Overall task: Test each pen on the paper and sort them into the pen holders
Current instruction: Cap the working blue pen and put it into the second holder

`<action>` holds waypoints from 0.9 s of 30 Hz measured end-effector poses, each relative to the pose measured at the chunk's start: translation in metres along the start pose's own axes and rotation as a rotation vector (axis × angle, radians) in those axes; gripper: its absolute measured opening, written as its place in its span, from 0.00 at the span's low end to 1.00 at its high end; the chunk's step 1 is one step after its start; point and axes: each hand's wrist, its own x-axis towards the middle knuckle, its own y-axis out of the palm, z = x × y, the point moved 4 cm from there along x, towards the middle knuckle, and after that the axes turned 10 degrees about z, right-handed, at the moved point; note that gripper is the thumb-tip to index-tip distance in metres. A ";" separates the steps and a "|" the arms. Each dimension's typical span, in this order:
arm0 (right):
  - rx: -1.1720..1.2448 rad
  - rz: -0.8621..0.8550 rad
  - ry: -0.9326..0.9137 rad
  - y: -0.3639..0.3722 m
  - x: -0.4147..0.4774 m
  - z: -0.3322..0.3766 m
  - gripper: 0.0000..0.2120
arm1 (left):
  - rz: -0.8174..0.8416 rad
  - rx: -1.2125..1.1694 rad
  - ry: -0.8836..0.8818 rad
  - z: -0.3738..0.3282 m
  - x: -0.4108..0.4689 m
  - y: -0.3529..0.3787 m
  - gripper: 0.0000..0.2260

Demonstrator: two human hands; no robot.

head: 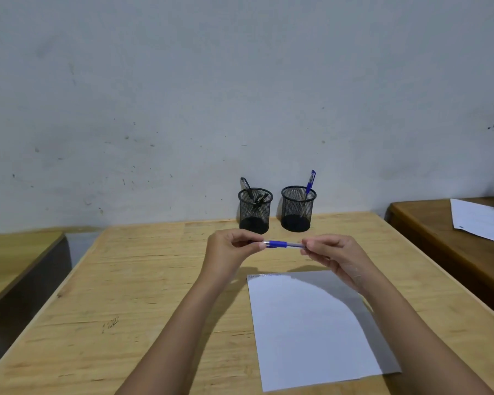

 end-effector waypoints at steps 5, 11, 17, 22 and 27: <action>-0.443 0.002 0.011 -0.001 0.003 0.001 0.07 | -0.008 -0.007 0.030 -0.010 0.017 0.001 0.07; -0.652 0.042 -0.051 -0.003 0.017 0.008 0.11 | 0.060 0.052 0.140 -0.040 0.057 0.032 0.11; -0.464 -0.221 -0.128 -0.053 0.032 0.015 0.09 | 0.041 0.100 0.123 -0.032 0.092 0.062 0.09; -0.062 -0.416 -0.268 -0.087 0.060 0.033 0.08 | 0.123 0.359 -0.033 0.013 0.116 0.077 0.12; -0.090 -0.521 -0.309 -0.103 0.103 0.041 0.04 | 0.174 0.433 -0.074 0.044 0.142 0.087 0.28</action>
